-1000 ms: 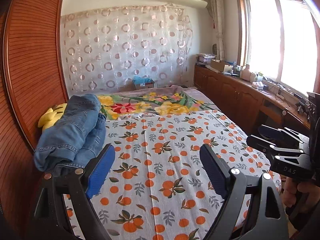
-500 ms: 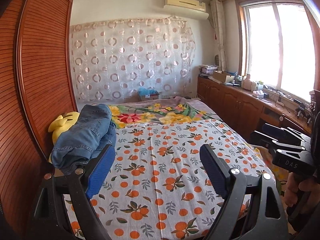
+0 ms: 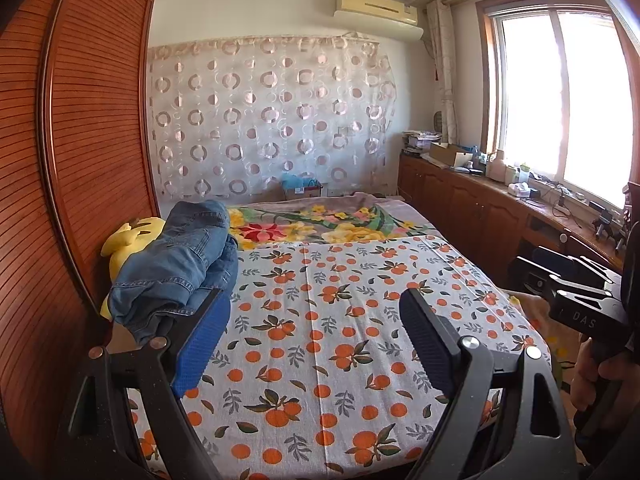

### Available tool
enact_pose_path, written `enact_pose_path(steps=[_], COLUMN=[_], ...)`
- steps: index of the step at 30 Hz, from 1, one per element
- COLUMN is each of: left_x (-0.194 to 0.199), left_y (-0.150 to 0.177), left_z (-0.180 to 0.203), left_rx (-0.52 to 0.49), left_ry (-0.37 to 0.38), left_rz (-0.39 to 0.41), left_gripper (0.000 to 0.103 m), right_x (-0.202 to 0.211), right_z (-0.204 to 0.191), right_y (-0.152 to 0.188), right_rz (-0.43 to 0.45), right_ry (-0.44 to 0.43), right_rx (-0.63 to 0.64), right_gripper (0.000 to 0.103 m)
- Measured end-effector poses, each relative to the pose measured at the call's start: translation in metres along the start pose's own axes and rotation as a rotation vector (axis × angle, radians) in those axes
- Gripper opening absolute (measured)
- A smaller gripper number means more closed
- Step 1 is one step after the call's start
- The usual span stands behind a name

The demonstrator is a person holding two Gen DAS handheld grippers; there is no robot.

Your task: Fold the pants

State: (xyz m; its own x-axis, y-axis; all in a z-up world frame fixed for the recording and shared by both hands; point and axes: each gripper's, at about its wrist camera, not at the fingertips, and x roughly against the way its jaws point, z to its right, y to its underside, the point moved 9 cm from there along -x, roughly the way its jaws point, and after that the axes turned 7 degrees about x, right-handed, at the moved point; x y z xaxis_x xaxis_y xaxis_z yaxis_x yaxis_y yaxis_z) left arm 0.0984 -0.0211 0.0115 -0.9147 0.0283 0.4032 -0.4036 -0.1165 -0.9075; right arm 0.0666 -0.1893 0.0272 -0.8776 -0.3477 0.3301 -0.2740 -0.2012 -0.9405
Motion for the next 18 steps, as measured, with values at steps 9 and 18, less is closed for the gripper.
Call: enact_pose_path(steps=[9,18], left_x=[-0.0007,0.0002], left_y=[0.0009,0.0027], left_z=[-0.002,-0.0029], left_rx=[-0.001,0.001], left_ry=[0.001,0.001], left_rz=[-0.003,-0.003], left_gripper=[0.087,0.087], right_x=[-0.0043,-0.0043], right_z=[0.0023,0.0012], right_y=[0.0,0.0037], right_rz=[0.002,0.001], right_ry=[0.004,0.001], right_rx=[0.0,0.001], right_gripper=[0.065,0.065])
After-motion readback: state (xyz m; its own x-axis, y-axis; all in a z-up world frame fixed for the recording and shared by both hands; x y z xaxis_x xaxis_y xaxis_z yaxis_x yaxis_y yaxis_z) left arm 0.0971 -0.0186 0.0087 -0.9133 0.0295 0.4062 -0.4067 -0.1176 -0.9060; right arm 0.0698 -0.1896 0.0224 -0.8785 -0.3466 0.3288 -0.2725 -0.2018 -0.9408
